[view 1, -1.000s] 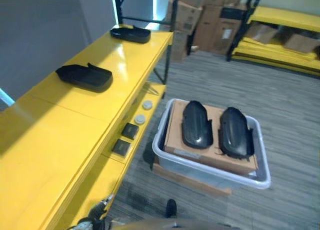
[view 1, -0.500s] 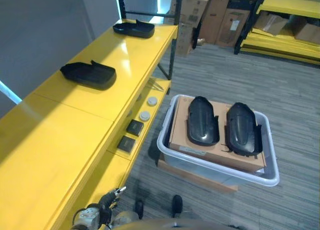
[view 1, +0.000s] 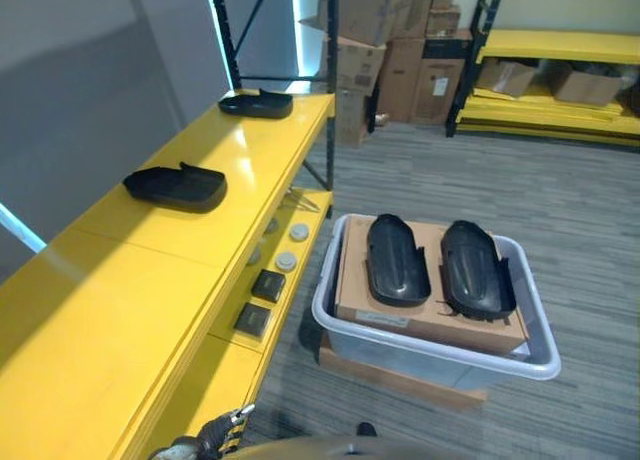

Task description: Move parts from the plastic box to the shelf.

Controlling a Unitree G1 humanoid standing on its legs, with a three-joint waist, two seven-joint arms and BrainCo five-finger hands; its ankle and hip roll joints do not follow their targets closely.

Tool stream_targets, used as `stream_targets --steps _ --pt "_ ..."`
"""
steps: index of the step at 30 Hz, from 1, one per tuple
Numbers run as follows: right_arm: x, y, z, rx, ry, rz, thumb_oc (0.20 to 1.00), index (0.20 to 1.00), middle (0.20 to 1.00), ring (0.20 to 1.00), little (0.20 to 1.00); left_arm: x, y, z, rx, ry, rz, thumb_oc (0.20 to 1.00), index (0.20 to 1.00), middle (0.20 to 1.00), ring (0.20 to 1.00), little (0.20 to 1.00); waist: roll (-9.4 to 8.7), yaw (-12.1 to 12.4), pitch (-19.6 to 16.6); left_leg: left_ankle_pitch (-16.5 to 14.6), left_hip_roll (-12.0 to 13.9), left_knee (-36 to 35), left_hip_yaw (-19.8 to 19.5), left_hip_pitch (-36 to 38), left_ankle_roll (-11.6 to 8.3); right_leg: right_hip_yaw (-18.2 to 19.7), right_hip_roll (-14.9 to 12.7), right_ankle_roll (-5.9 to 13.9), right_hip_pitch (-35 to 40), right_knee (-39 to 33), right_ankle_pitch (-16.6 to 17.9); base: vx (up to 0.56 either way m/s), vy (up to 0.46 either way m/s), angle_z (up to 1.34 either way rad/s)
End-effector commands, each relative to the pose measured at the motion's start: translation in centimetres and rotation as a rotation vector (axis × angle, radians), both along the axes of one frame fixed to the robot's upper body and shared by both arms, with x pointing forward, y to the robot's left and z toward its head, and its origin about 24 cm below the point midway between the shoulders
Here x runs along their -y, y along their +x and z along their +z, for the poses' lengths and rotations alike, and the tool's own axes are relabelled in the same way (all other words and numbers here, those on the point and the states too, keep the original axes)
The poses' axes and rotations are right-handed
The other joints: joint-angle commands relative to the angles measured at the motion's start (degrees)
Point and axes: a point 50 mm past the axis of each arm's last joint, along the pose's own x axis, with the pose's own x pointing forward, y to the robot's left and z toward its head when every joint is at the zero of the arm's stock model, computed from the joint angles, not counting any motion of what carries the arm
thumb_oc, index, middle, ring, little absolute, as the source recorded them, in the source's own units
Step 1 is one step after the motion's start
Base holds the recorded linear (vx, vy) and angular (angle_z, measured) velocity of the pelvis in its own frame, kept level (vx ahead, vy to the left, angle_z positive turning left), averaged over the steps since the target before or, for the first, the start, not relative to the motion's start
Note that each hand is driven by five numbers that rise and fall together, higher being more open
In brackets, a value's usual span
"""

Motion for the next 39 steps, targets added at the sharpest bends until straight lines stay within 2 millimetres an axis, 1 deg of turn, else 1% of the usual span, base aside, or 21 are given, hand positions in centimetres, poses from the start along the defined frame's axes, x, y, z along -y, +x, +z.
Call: stream_targets --steps 1,4,7,8,9,11,12,14,15,18,20,21,23,25,26,30,31,34,36,37,39 --pt "0.1 2.1 0.3 0.128 -0.038 -0.169 1.000 1.000 1.000 1.000 1.000 -0.2 1.8 0.4 0.028 -0.019 0.005 1.000 1.000 1.000 1.000 1.000 0.69 -0.83 4.13 -3.31 -1.48 2.39 -1.61 -2.43 3.59 -2.05 -2.65 3.51 -2.78 11.48 -4.40 -0.05 0.067 -0.48" --pt "0.7 2.6 0.6 0.187 -0.027 -0.283 1.000 1.000 1.000 1.000 1.000 -0.8 2.1 0.5 0.044 0.029 0.006 1.000 1.000 1.000 1.000 1.000 1.37 -1.80 6.33 -3.90 -1.46 3.23 -0.56 -2.71 4.82 -2.42 -4.10 4.81 -10.27 20.07 -1.40 -0.09 -0.012 -0.81" --pt "1.1 2.4 0.7 0.187 -0.035 -0.256 1.000 1.000 1.000 1.000 1.000 -1.3 2.7 0.7 0.063 0.051 0.018 1.000 1.000 1.000 1.000 1.000 1.13 -2.17 7.08 -4.62 -1.61 3.33 -0.30 -2.83 4.19 -2.38 -6.50 5.25 -9.98 14.81 0.49 -0.01 -0.205 -0.60" --pt "1.0 2.1 0.6 0.177 -0.039 -0.217 1.000 1.000 1.000 1.000 1.000 -1.6 3.1 0.8 0.084 0.056 0.036 1.000 1.000 1.000 1.000 1.000 0.61 -1.98 7.10 -5.85 -1.45 3.49 0.10 -2.53 3.75 -2.37 -9.04 6.06 -8.92 9.23 2.87 0.11 -0.322 -0.44" --pt "0.8 2.0 0.5 0.170 -0.039 -0.201 1.000 1.000 1.000 1.000 1.000 -1.6 3.2 0.9 0.089 0.058 0.044 1.000 1.000 1.000 1.000 1.000 0.33 -1.93 7.08 -6.40 -1.22 3.56 0.40 -2.26 3.56 -2.51 -9.98 6.51 -8.88 6.95 3.92 0.13 -0.342 -0.28" --pt "0.8 1.9 0.5 0.166 -0.040 -0.192 1.000 1.000 1.000 1.000 1.000 -1.6 3.3 0.9 0.091 0.057 0.050 1.000 1.000 1.000 1.000 1.000 0.31 -1.92 7.19 -6.68 -1.03 3.61 0.49 -1.99 3.47 -2.64 -10.22 6.66 -8.57 5.92 4.36 0.12 -0.342 -0.15" --pt "0.3 1.7 0.3 0.139 -0.022 -0.139 1.000 1.000 1.000 1.000 1.000 -2.0 3.7 1.1 0.116 0.051 0.180 1.000 1.000 1.000 1.000 1.000 -0.99 -1.49 6.84 -7.37 2.57 4.31 3.54 -1.11 2.03 -4.96 -11.20 8.02 -7.39 3.61 4.47 0.17 -0.518 -0.28" --pt "0.2 1.8 0.3 0.138 -0.009 -0.136 1.000 1.000 1.000 1.000 1.000 -2.0 3.8 1.1 0.129 0.040 0.225 1.000 1.000 1.000 1.000 1.000 -1.44 -1.23 6.53 -7.08 4.28 4.91 4.24 -1.08 1.23 -5.77 -10.85 7.94 -6.65 4.07 3.43 0.15 -0.501 -0.26" --pt "0.3 2.0 0.4 0.138 -0.010 -0.105 1.000 1.000 1.000 1.000 1.000 -1.8 3.9 1.2 0.150 0.024 0.273 1.000 1.000 1.000 1.000 1.000 -2.07 -1.03 6.03 -6.79 7.07 6.18 4.62 -0.77 -0.19 -6.84 -9.80 7.19 -5.77 4.90 1.70 0.12 -0.391 -0.01" --pt "0.1 2.4 0.4 0.146 0.012 -0.026 1.000 1.000 1.000 1.000 1.000 -1.8 3.9 1.2 0.158 0.042 0.314 1.000 1.000 1.000 1.000 1.000 -3.25 -0.97 5.71 -6.69 10.51 10.46 3.82 -1.33 -1.23 -6.39 -7.28 4.88 -4.78 5.67 -0.23 0.12 -0.396 0.13" --pt "0.0 2.9 0.5 0.149 0.025 0.000 1.000 1.000 1.000 1.000 1.000 -1.8 4.1 1.2 0.169 0.054 0.320 1.000 1.000 1.000 1.000 1.000 -3.90 -0.30 6.49 -3.86 12.30 18.77 2.49 -6.39 -1.69 -5.97 -5.27 2.80 -2.66 4.79 -1.46 0.05 -0.364 0.15" --pt "0.1 3.2 0.5 0.152 0.032 0.006 1.000 1.000 1.000 1.000 1.000 -1.9 4.2 1.2 0.168 0.067 0.320 1.000 1.000 1.000 1.000 1.000 -3.99 0.49 7.51 -1.63 11.88 24.19 1.42 -10.35 -1.81 -5.77 -3.61 1.37 -0.30 3.59 -2.28 0.05 -0.261 -0.09" --pt "0.5 3.4 0.7 0.163 0.029 -0.022 1.000 1.000 1.000 1.000 1.000 -1.7 4.3 1.2 0.164 0.060 0.321 1.000 1.000 1.000 1.000 1.000 -3.67 1.40 8.37 -1.83 8.17 25.71 -0.38 -13.72 -1.30 -5.54 -2.88 0.99 1.32 2.79 -2.92 0.06 -0.105 -0.01" --pt "0.9 3.8 0.9 0.181 0.025 -0.057 1.000 1.000 1.000 1.000 1.000 -1.4 4.1 1.1 0.154 0.057 0.298 1.000 1.000 1.000 1.000 1.000 -2.62 2.35 8.97 -3.00 3.39 20.48 -0.99 -14.21 -0.64 -5.66 -2.60 1.23 1.92 2.49 -3.39 0.12 0.097 -0.19" --pt "1.3 4.2 1.1 0.204 0.005 -0.070 1.000 1.000 1.000 1.000 1.000 -1.4 3.9 1.0 0.146 0.062 0.280 1.000 1.000 1.000 1.000 1.000 -1.83 2.77 9.06 -1.79 1.54 16.35 -1.31 -14.38 -0.68 -5.56 -2.29 1.46 2.36 1.95 -3.45 0.17 0.172 -0.51" --pt "2.1 6.9 2.2 0.412 -0.016 -0.188 1.000 1.000 1.000 1.000 1.000 -1.0 3.6 0.8 0.119 0.064 0.238 1.000 1.000 1.000 1.000 1.000 -0.32 2.86 7.89 0.08 0.62 8.91 -4.56 -11.52 -0.42 -4.97 -2.05 1.77 1.32 2.83 -4.23 0.16 0.150 -0.45" --pt "2.2 8.7 3.0 0.515 -0.004 -0.206 1.000 1.000 1.000 1.000 1.000 -1.2 3.6 0.9 0.127 0.063 0.237 1.000 1.000 1.000 1.000 1.000 0.05 2.80 7.65 0.46 0.62 7.12 -5.22 -10.51 -0.32 -5.04 -2.02 1.84 0.66 3.12 -4.34 0.06 0.078 -0.30" --pt "1.9 12.1 4.9 0.693 0.015 -0.228 1.000 1.000 1.000 1.000 1.000 -1.7 3.4 1.1 0.137 0.067 0.245 1.000 1.000 1.000 1.000 1.000 0.18 2.27 7.50 1.01 0.93 5.02 -4.96 -9.39 -0.37 -5.22 -2.10 2.08 0.26 3.05 -4.31 0.04 0.045 -0.25" --pt "0.6 16.0 8.2 0.880 0.023 -0.208 1.000 1.000 1.000 1.000 1.000 -2.2 2.6 1.1 0.139 0.083 0.276 1.000 1.000 1.000 1.000 1.000 -0.29 1.54 7.41 1.10 0.98 4.12 -4.94 -8.78 -0.23 -4.71 -2.10 2.18 0.30 2.82 -4.28 0.06 0.014 -0.11" --pt "-0.1 18.1 11.1 1.011 0.007 -0.184 1.000 1.000 1.000 1.000 1.000 -2.5 1.8 1.0 0.137 0.091 0.287 1.000 1.000 1.000 1.000 1.000 -0.63 1.13 7.13 1.23 0.94 3.26 -4.98 -8.25 -0.01 -4.34 -2.02 2.28 0.40 2.68 -4.28 0.06 -0.001 0.06" --pt "-0.3 19.2 13.6 1.119 -0.028 -0.165 1.000 1.000 1.000 1.000 1.000 -2.7 1.2 1.0 0.136 0.097 0.291 1.000 1.000 1.000 1.000 1.000 -0.76 0.86 6.83 1.45 0.97 2.28 -4.85 -7.65 0.18 -4.34 -1.95 2.39 0.56 2.51 -4.25 0.05 0.005 0.03"
